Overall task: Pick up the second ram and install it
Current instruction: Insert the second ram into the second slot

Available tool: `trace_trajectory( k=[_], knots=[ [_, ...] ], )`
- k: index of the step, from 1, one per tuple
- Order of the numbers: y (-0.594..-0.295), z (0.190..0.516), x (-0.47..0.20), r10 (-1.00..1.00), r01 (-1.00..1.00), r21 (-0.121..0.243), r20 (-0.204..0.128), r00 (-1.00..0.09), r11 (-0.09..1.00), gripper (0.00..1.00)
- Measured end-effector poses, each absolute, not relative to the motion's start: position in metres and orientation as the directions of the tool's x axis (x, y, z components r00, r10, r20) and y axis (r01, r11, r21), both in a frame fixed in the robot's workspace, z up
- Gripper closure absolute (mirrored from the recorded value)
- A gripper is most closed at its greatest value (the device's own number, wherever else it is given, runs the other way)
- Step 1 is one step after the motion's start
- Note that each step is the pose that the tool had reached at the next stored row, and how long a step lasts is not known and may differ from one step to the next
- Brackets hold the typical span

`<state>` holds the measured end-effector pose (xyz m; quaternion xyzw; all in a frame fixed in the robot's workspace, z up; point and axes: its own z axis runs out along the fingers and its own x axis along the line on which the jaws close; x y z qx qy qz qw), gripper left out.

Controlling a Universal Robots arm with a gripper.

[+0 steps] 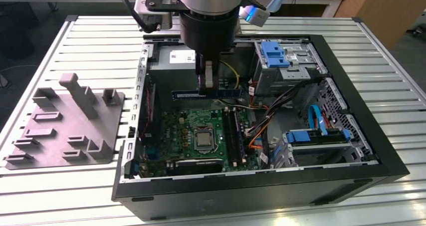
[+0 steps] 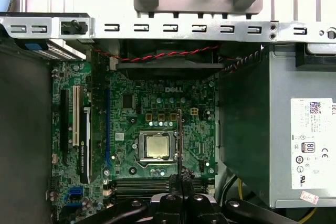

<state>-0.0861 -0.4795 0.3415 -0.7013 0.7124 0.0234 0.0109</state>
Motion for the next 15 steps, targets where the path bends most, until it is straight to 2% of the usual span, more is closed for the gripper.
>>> trace_trajectory(
  k=[5, 15],
  knots=[
    [-0.4795, 0.3414, -0.0861, -0.999, -1.0, 0.018, -0.048, -0.022, 0.021, 0.89],
    [-0.4795, 0.3395, -0.0861, -0.98, -0.981, 0.018, -0.048, -0.194, 0.194, 0.89]
  ],
)
